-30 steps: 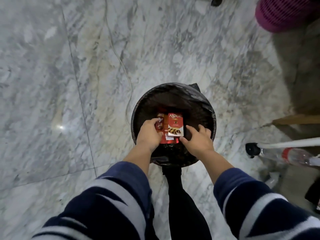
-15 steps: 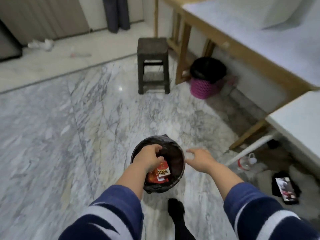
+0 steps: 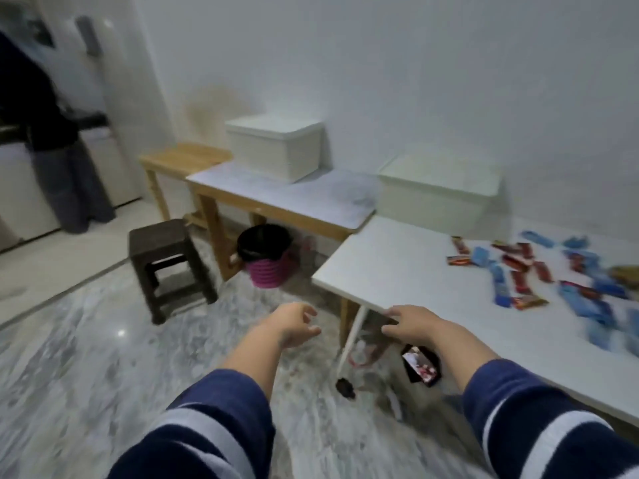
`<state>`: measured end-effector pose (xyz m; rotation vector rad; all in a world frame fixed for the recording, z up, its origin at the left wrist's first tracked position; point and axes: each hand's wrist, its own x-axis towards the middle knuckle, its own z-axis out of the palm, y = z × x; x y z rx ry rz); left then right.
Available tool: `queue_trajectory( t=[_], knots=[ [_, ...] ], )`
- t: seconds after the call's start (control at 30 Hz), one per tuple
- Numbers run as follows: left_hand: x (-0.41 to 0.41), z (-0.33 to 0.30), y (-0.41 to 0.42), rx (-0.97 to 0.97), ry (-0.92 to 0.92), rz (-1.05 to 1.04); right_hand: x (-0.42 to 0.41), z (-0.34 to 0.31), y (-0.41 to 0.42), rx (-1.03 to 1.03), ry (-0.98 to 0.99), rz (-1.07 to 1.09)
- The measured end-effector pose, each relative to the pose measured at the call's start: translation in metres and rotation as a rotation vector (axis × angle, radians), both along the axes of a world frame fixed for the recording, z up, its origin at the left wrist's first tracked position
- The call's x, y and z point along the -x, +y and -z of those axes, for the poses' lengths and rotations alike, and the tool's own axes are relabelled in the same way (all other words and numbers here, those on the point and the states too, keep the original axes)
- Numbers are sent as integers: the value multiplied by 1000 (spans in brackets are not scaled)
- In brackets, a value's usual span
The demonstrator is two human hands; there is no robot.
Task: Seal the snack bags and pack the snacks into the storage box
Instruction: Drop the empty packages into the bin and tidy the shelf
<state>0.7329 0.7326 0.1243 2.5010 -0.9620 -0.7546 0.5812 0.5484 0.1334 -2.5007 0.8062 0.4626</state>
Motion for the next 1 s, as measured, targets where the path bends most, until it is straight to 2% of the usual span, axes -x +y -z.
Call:
queue_trajectory(
  t=[0.33, 0.53, 0.7, 0.87, 1.0],
  knots=[
    [201, -37, -256, 97, -25, 349, 246, -50, -187, 113, 14, 327],
    [305, -74, -374, 170, -55, 556, 368, -93, -264, 194, -6, 534],
    [362, -113, -460, 242, -152, 729, 437, -106, -326, 191, -104, 718],
    [399, -156, -555, 417, -213, 814, 484, -116, -381, 230, -123, 828],
    [429, -193, -627, 594, -163, 856, 511, -131, -430, 254, -136, 905]
  ],
)
